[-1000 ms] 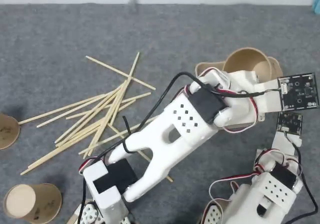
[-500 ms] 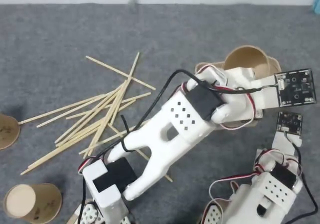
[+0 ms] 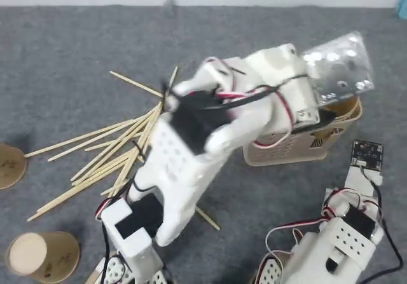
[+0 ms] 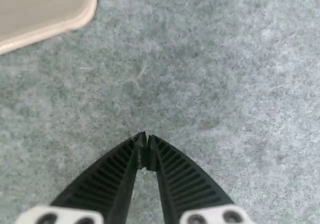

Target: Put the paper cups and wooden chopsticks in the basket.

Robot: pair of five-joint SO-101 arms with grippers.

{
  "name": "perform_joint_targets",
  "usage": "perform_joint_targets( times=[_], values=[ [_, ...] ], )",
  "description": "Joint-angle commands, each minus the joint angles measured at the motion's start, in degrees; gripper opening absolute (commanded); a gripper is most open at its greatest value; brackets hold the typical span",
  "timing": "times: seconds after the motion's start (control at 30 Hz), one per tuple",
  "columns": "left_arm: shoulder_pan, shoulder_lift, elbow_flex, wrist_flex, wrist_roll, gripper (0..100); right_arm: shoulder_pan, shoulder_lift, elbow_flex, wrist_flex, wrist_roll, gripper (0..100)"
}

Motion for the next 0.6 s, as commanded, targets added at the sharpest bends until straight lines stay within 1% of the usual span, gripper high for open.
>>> perform_joint_targets(
  times=[0.0, 0.07, 0.13, 0.3, 0.37, 0.47, 0.57],
  values=[
    [-1.1, -1.0, -7.6, 3.9, 6.6, 26, -0.5, -1.1, -0.4, -1.1, 0.1, 0.8],
    [-2.4, -1.5, -10.3, 3.8, 12.0, 24, -0.5, -1.1, -0.4, -1.1, 0.1, 0.8],
    [-5.4, -3.3, -11.6, 3.8, 16.1, 19, -0.5, -1.1, -0.4, -1.0, 0.1, 0.8],
    [-13.9, -8.2, -9.5, 3.9, 19.9, 5, -0.4, -1.1, -0.4, -1.0, 0.1, 0.8],
    [-18.7, -10.8, -5.9, 3.9, 21.4, 1, -0.4, -1.1, -0.4, -1.0, 0.1, 0.8],
    [-25.7, -15.6, 2.2, 3.8, 23.6, 1, -0.4, -1.1, -0.4, -1.0, 0.1, 0.8],
    [-31.0, -20.9, 11.1, 3.8, 25.1, 1, -0.1, -1.1, -0.4, -1.0, 0.1, 0.8]
  ],
)
